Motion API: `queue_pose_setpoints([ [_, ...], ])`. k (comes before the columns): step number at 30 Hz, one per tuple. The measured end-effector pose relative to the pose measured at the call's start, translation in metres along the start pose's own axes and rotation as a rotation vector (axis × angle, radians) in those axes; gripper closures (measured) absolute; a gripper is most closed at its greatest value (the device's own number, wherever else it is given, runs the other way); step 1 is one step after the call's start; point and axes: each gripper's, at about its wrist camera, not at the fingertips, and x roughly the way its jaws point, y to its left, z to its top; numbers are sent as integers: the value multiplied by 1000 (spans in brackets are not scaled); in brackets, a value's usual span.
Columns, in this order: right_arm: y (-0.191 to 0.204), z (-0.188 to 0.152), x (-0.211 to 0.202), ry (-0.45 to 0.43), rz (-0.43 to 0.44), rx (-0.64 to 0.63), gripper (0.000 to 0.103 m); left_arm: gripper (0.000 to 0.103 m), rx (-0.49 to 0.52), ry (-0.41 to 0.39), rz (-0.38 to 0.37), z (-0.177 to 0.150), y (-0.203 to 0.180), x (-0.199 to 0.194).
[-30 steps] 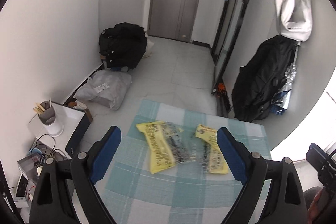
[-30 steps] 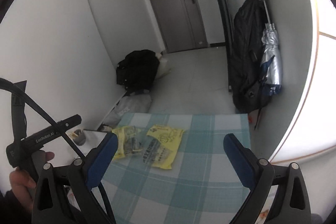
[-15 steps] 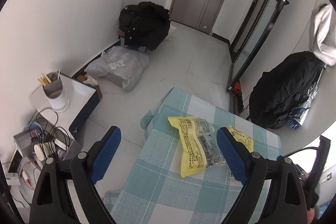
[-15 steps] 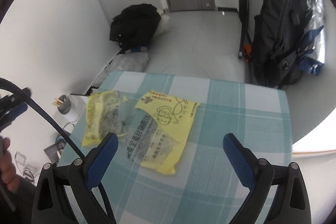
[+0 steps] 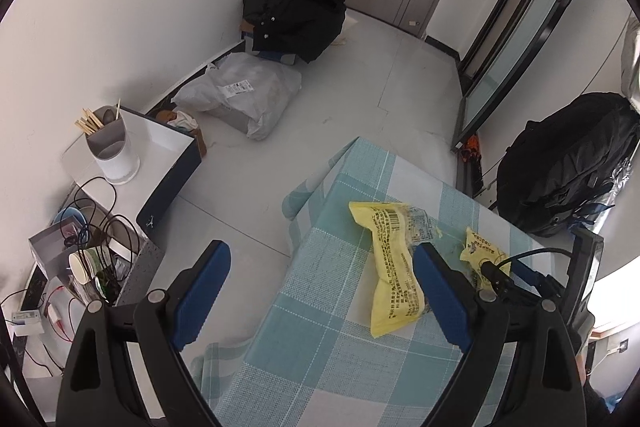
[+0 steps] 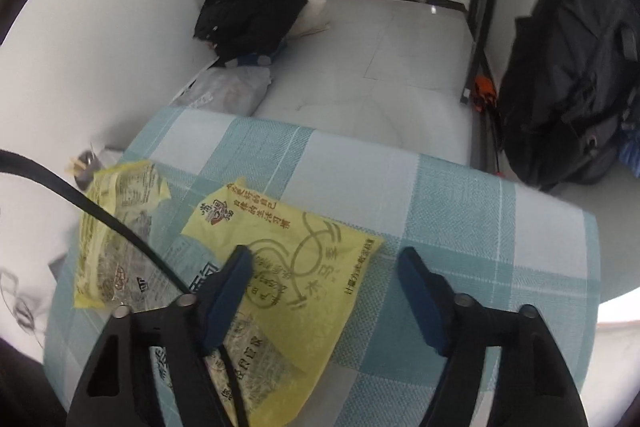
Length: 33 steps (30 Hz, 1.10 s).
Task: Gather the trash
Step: 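Lower the right tool and grasp the yellow cartoon-print snack wrapper, then grasp the yellow barcode wrapper with the left tool while the right tool holds its wrapper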
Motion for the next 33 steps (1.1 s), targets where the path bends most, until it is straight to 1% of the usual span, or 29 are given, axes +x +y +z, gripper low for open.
queue_pose_setpoints([
  [2, 8, -2, 1, -1, -31, -60, 49, 12, -3, 11, 9, 1, 0, 3],
  [3, 9, -2, 0, -3, -28, -75, 50, 12, -3, 15, 11, 1, 0, 5],
  [4, 10, -2, -2, -3, -21, -76, 56, 12, -3, 18, 15, 2, -1, 6],
  [5, 9, -2, -2, -5, -17, -73, 69, 12, -4, 23, 16, 2, -2, 7],
  [7, 8, -1, -3, -4, -16, -74, 88, 12, -3, 26, 14, 3, -5, 9],
  [12, 1, 0, -5, -7, 12, -58, 96, 12, 16, 31, 30, 3, -9, 13],
  [13, 1, 1, -5, -8, 18, -53, 100, 12, 16, 35, 36, 3, -9, 14],
  [18, -3, 3, -15, -29, 49, -43, 102, 12, 2, 61, 37, 3, -9, 20],
  [20, -5, 3, -22, -44, 62, -47, 102, 12, 4, 76, 22, 5, -9, 22],
  [23, -11, 3, -33, -72, 76, -42, 102, 12, 3, 65, 62, 10, -5, 21],
  [25, -18, 2, -40, -82, 82, -27, 102, 12, -21, 79, 34, 13, -1, 23],
  [27, -27, 1, -47, -93, 88, -10, 102, 12, -35, 115, -1, 15, 0, 31],
  [30, -38, -1, -56, -108, 94, 8, 102, 12, -17, 191, -43, 15, -7, 47],
  [32, -43, -2, -62, -119, 103, 19, 102, 12, 20, 216, -71, 15, -15, 57],
  [33, -45, -2, -66, -129, 104, 24, 102, 12, 43, 226, -66, 15, -20, 62],
])
